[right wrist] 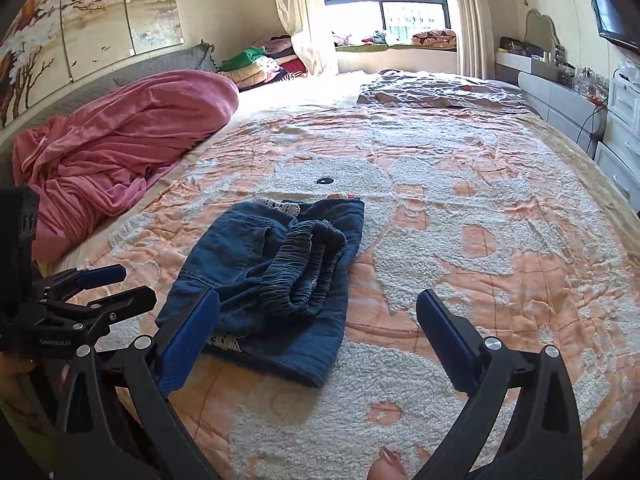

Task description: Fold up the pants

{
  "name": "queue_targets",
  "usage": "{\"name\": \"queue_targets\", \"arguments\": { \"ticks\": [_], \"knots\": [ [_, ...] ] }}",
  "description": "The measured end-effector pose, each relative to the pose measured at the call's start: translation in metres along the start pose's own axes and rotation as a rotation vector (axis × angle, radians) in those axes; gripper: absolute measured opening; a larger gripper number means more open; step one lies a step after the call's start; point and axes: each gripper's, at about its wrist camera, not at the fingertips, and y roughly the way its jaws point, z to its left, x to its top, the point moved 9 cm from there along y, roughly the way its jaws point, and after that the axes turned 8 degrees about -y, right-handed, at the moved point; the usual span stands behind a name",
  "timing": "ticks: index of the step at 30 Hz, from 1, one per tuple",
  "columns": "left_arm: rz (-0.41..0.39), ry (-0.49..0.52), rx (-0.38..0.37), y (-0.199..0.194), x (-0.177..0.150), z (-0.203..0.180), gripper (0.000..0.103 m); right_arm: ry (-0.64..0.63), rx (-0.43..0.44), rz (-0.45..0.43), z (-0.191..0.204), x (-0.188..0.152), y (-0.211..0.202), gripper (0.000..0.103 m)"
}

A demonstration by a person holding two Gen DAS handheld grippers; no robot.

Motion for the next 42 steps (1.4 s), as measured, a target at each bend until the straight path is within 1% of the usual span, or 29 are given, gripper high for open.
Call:
{"name": "queue_targets", "arguments": {
  "ticks": [8,14,21,25,33,39,42],
  "knots": [
    [-0.009,-0.024,0.011,-0.012,-0.019,0.004,0.094,-0.007,-0.005,-0.016,0.002,-0.011,-0.017,0.098],
    [-0.005,-0.030,0.028,-0.016,-0.039,0.007,0.093,-0.006,-0.001,-0.002,0.005,-0.030,-0.025,0.098],
    [0.009,-0.029,0.033,-0.016,-0.059,0.006,0.094,-0.009,0.004,-0.006,0.011,-0.048,-0.030,0.098],
    [0.012,-0.021,0.053,-0.016,-0.069,0.006,0.094,-0.019,0.003,0.010,0.013,-0.059,-0.028,0.098],
    [0.031,-0.043,0.045,-0.011,-0.084,0.010,0.094,-0.003,-0.008,0.055,0.010,-0.084,-0.017,0.098],
    [0.040,-0.049,0.056,-0.006,-0.089,0.013,0.094,-0.011,-0.023,0.050,0.009,-0.091,-0.014,0.098],
    [0.029,-0.047,0.057,-0.004,-0.090,0.013,0.094,0.001,-0.022,0.053,0.008,-0.094,-0.012,0.098]
  ]
}}
